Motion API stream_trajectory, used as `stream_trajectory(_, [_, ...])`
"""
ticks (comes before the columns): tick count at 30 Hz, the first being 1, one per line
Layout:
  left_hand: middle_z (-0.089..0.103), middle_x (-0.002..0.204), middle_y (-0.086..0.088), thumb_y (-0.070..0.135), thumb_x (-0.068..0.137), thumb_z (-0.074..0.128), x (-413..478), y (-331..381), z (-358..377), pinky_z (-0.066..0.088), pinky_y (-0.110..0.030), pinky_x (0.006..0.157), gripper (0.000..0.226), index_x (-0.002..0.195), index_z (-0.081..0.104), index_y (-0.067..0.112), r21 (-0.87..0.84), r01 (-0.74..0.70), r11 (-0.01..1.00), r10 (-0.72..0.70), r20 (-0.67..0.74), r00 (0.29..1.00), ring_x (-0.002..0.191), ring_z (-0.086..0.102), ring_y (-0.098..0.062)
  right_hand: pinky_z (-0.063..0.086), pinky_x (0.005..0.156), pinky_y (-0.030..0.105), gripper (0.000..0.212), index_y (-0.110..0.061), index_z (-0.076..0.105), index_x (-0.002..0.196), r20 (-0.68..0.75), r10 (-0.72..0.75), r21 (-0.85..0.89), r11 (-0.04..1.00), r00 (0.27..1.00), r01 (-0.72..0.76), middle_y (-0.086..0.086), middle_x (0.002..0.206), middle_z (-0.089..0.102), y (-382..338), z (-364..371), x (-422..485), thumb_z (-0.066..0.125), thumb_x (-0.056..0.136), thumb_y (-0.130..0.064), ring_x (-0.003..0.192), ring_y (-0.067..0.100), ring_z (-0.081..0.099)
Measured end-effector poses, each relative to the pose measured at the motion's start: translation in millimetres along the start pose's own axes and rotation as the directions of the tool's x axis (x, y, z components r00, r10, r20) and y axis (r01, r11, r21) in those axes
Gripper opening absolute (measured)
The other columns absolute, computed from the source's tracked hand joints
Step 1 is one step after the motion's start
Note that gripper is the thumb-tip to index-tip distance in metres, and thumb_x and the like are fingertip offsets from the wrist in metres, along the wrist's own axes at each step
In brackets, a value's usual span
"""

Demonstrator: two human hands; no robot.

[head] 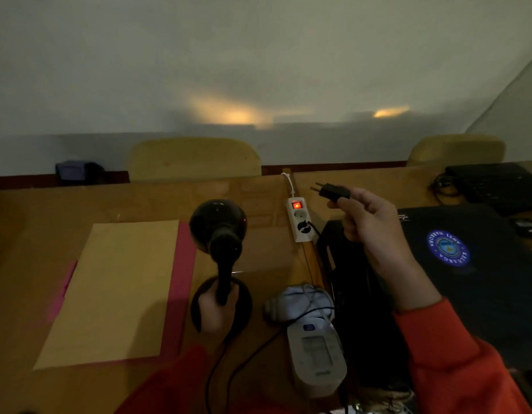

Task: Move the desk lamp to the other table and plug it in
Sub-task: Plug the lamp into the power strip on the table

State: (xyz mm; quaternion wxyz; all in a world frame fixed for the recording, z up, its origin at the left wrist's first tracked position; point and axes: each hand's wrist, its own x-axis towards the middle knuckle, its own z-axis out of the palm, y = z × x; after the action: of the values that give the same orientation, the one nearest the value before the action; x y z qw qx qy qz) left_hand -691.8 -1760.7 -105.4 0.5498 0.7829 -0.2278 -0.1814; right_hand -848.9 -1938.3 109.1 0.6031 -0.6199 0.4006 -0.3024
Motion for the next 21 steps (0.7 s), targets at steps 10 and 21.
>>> stream_trajectory(10, [0.065, 0.096, 0.001, 0.053, 0.087, 0.046, -1, 4, -37, 0.054, -0.041, 0.082, 0.034, 0.106, 0.054, 0.026, 0.254, -0.037, 0.966, -0.073, 0.411, 0.909, 0.091, 0.064, -0.017, 0.039, 0.053, 0.023, 0.023, -0.029, 0.061, 0.104, 0.041, 0.026, -0.177, 0.984, 0.999, -0.018, 0.004, 0.096, 0.067, 19, 4, 1, 0.048, 0.094, -0.013, 0.061, 0.005, 0.051])
stream_trajectory(21, [0.05, 0.128, -0.006, 0.045, 0.093, 0.044, -60, 45, -40, 0.051, -0.032, 0.081, 0.046, 0.128, 0.046, 0.016, 0.741, -0.255, 0.622, -0.169, 0.445, 0.88, 0.109, 0.057, -0.024, 0.04, 0.042, 0.008, 0.019, -0.019, 0.064, 0.106, 0.086, -0.043, -0.242, 0.968, 0.995, 0.063, 0.001, 0.088, 0.066, 24, -14, 8, 0.053, 0.091, -0.014, 0.052, -0.004, 0.056])
